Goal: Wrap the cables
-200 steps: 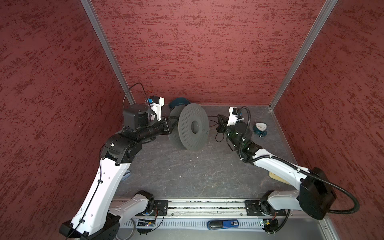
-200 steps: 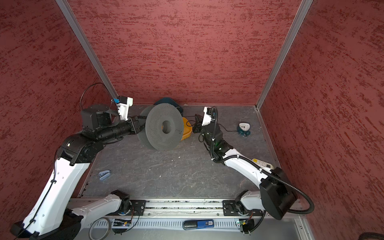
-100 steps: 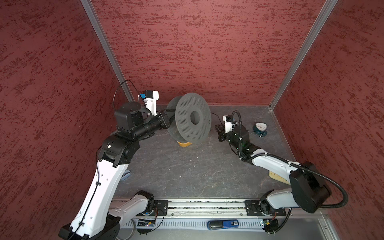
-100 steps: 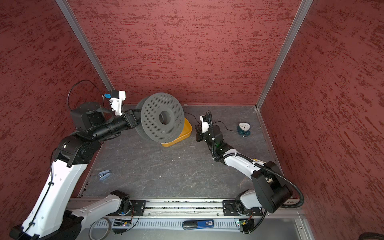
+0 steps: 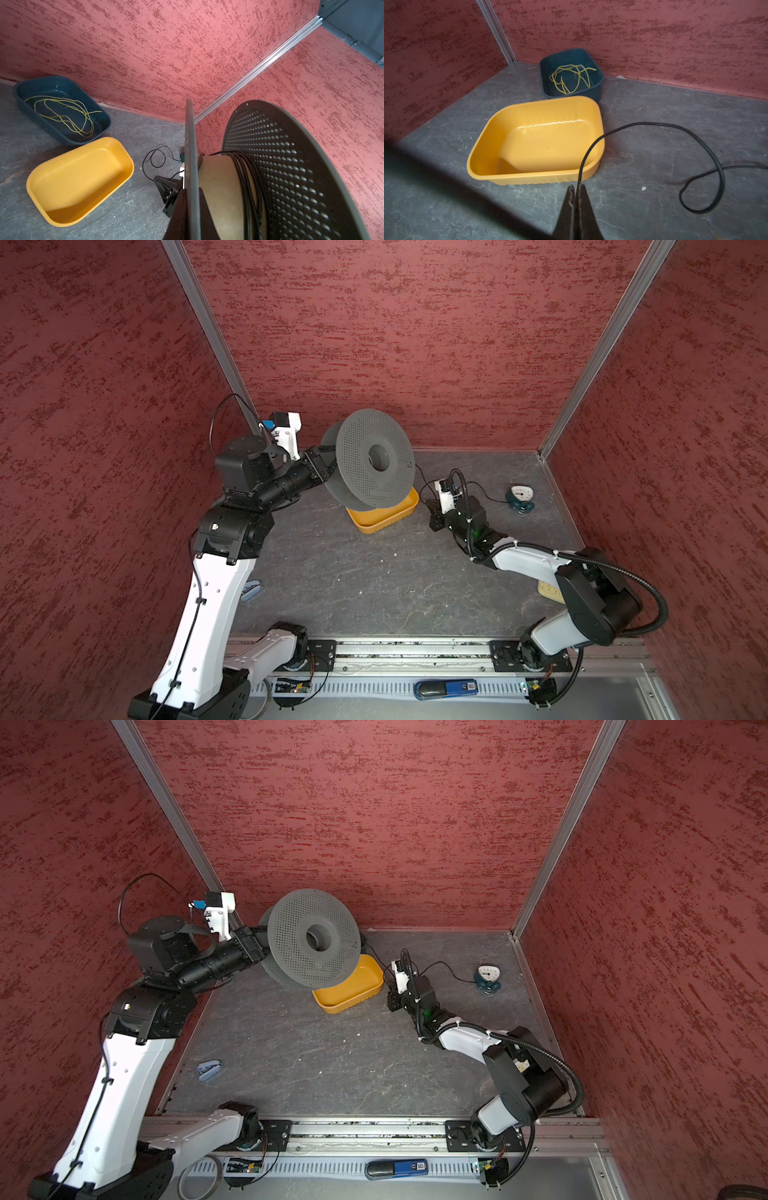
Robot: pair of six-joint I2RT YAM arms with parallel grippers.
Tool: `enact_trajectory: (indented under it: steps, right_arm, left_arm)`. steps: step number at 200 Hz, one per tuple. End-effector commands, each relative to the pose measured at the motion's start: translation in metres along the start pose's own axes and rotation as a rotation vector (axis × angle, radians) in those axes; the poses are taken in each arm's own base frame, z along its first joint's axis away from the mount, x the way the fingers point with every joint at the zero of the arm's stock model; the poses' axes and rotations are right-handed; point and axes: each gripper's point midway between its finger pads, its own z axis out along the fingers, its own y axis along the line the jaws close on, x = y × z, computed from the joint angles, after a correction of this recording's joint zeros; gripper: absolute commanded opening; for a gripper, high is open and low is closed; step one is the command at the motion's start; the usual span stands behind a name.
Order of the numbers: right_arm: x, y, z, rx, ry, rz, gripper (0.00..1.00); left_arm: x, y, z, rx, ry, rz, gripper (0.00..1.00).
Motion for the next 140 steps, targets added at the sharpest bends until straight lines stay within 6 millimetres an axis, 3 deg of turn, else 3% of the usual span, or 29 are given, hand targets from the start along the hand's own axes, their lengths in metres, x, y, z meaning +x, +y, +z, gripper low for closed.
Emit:
enact_trajectory:
  steps: [1,31,107,140]
  right_arm:
    - [0.007,0.015,0.002,0.019,0.019,-0.040,0.00]
    - [0.020,0.038,-0.002,0.034,0.055,-0.088,0.00]
    - [0.036,0.121,-0.034,-0.081,0.087,-0.331,0.00]
    - [0.042,0.160,-0.048,-0.204,0.098,-0.421,0.00]
  left_arm:
    - [-0.028,-0.004,0.007,0.027,-0.130,0.000,0.00]
    - [-0.039,0.029,0.019,-0.115,-0.238,0.019,0.00]
    - [-0.046,0.063,0.061,-0.347,-0.372,0.175,0.00]
    - [-0.043,0.066,0.080,-0.451,-0.406,0.298,0.00]
